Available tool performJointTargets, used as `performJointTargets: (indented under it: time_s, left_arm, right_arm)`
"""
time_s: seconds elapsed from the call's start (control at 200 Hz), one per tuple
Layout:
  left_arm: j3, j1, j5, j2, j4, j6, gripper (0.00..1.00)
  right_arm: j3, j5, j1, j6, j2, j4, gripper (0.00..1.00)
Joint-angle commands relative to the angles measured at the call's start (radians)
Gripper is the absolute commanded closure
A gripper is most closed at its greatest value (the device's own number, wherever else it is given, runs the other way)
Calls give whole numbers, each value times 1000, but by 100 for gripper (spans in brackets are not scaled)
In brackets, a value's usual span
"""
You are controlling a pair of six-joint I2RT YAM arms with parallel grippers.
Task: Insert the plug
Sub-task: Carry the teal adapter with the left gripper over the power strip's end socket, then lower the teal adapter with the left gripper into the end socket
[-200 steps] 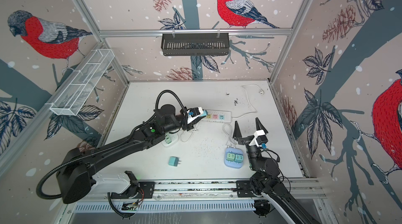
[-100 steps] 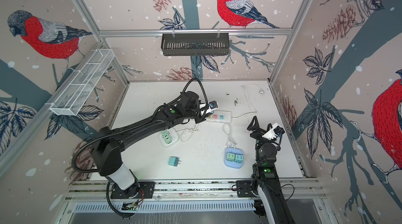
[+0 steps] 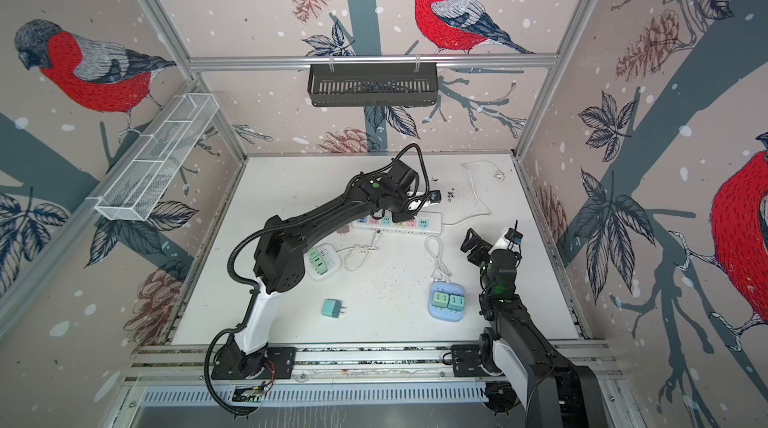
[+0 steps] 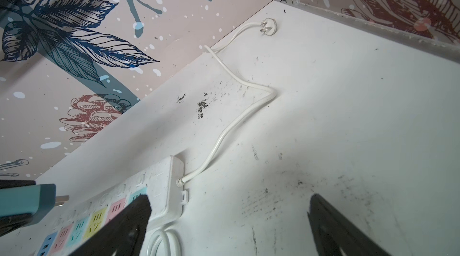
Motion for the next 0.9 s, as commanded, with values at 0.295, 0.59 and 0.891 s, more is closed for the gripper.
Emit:
performJointTargets:
  time_s: [0.295, 0.59, 0.891]
  left_arm:
    - [311, 16, 93, 216, -189, 180, 100]
    - [312, 20, 240, 233, -160, 182, 100]
    - [345, 19, 237, 289, -156, 155, 100]
  right_arm:
    - [8, -22, -4, 2, 16, 44, 3]
    - [10, -28, -4, 2, 25, 50, 3]
    - [3, -25, -5, 2, 12, 54, 3]
